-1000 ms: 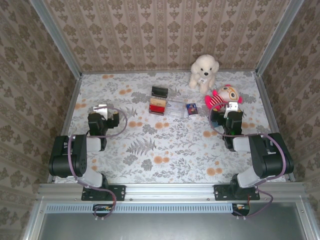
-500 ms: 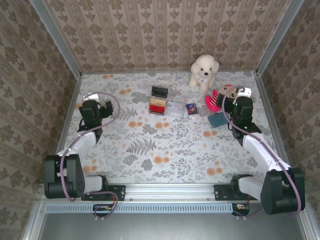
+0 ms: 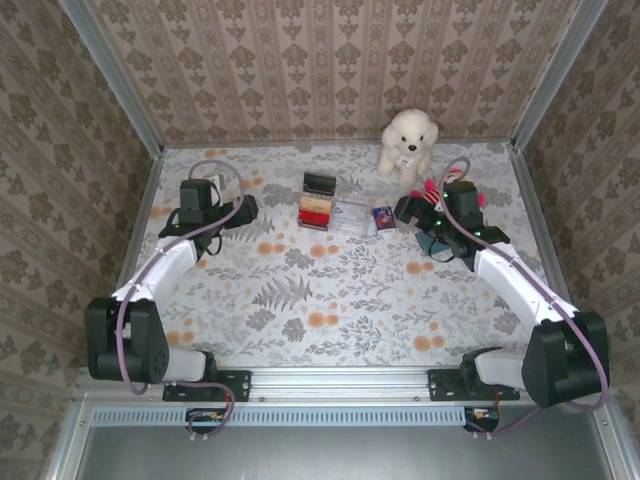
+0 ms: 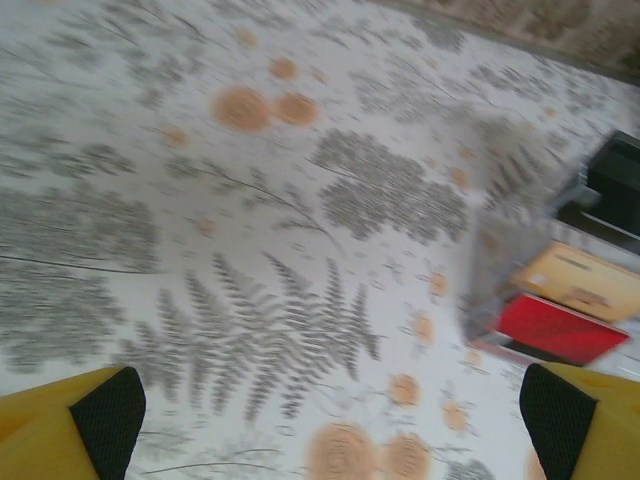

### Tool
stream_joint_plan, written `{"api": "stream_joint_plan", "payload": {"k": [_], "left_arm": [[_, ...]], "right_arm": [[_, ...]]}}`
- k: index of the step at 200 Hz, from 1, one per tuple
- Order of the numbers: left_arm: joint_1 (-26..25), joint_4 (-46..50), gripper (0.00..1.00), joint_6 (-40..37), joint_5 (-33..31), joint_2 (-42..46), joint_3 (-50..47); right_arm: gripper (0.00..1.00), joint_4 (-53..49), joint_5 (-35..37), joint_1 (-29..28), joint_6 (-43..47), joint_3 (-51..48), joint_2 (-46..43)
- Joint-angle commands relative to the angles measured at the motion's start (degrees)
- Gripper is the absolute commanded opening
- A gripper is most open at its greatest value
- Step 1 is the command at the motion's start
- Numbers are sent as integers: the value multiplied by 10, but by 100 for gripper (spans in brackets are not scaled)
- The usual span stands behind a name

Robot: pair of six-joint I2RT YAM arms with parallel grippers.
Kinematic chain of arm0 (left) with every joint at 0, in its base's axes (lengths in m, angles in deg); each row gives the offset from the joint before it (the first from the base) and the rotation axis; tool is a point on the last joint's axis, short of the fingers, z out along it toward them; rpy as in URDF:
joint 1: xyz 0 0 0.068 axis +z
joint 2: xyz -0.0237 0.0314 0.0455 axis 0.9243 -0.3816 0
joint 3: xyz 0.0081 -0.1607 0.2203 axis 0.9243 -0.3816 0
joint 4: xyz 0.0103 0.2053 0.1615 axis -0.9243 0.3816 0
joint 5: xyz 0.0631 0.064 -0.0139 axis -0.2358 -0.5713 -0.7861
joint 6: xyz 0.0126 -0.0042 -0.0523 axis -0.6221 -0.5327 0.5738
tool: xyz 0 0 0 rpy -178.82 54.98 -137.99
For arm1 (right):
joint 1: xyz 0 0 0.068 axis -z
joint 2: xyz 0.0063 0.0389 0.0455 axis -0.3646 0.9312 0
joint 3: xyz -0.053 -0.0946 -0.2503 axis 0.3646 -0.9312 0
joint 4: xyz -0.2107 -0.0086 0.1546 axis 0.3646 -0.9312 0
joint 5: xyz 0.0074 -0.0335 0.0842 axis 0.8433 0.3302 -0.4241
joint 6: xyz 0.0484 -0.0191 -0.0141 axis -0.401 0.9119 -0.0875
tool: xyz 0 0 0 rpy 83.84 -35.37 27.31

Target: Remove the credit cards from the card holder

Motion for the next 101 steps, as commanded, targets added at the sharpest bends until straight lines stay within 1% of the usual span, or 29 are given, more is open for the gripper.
{"api": "stream_joint_plan", "payload": {"k": [1, 8, 11, 25, 48, 75, 101], "left_arm": [[-32, 18, 100, 48, 89, -33, 32], [-44, 16, 100, 51, 91, -45, 38], [-48, 15, 100, 52, 92, -50, 40], [-66, 4, 100, 64, 96, -68, 44], [-91, -25, 100, 85, 97, -86, 40], [-105, -30, 100, 95, 87, -92, 37], [-108, -27, 100, 99, 84, -90, 28]], "right_arm": [[100, 28, -70, -21, -61, 7, 45], [100, 43, -79, -25, -74, 11, 56], [100, 47, -83, -27, -79, 13, 76], [99, 65, -94, -37, -94, 28, 115], [94, 70, -102, -50, -98, 74, 185], [91, 73, -109, -57, -97, 134, 255], [89, 60, -105, -61, -91, 189, 312]]}}
